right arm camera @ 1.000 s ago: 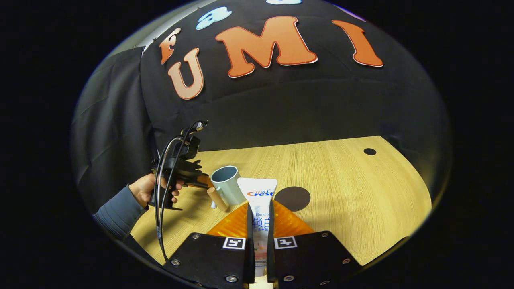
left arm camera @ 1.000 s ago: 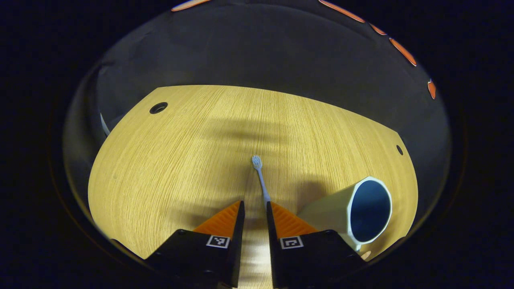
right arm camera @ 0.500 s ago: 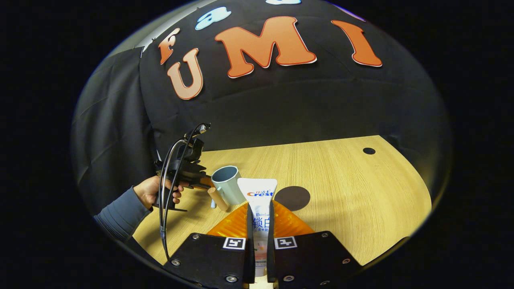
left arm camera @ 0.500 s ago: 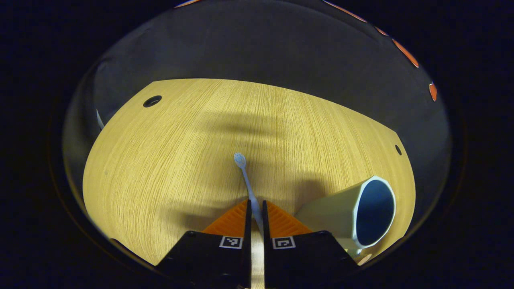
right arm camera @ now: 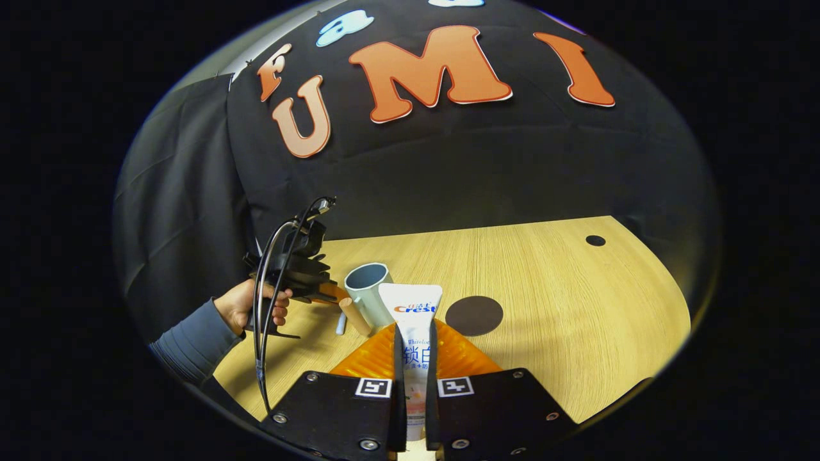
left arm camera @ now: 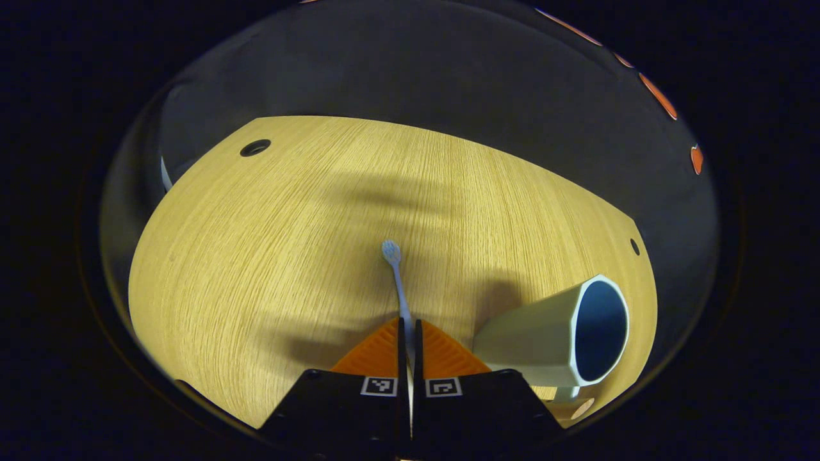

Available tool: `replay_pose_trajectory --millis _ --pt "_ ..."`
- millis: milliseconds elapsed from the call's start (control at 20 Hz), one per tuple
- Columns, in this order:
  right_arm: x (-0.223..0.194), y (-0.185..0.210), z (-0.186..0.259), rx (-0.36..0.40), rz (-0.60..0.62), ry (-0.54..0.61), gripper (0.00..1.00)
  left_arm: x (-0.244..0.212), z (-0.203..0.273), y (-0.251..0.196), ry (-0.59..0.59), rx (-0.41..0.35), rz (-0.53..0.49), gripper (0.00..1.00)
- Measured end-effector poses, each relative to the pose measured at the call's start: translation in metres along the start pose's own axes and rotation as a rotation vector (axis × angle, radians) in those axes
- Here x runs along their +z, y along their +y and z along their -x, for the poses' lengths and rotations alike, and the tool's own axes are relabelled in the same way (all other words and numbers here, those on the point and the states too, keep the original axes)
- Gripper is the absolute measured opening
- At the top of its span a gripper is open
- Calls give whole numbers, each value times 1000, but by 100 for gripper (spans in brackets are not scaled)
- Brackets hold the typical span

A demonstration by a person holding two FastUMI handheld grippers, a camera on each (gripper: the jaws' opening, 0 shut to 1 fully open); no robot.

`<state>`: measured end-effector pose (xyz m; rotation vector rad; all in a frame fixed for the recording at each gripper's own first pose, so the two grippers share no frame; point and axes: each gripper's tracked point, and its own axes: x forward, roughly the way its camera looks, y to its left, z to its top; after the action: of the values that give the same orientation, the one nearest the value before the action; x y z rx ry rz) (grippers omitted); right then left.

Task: Put the toothbrush and toothpaste on the desktop into the cup, then pick up the cup and place it on the coaster on the desktop.

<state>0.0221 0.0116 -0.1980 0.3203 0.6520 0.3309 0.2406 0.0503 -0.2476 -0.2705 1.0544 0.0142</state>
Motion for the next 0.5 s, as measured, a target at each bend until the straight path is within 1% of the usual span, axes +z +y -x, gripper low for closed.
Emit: replay_pose_trajectory --millis 100,200,250,500 --pt "1 -1 0 -5 -1 -12 12 10 0 1 -28 -20 30 2" --pt "1 -1 0 -22 12 -18 12 19 5 0 -61 -28 35 1" --pt "0 -1 0 -26 15 -15 12 18 3 0 -85 -39 36 1" --pt "0 0 0 -15 5 -13 12 51 15 3 -201 -57 15 1"
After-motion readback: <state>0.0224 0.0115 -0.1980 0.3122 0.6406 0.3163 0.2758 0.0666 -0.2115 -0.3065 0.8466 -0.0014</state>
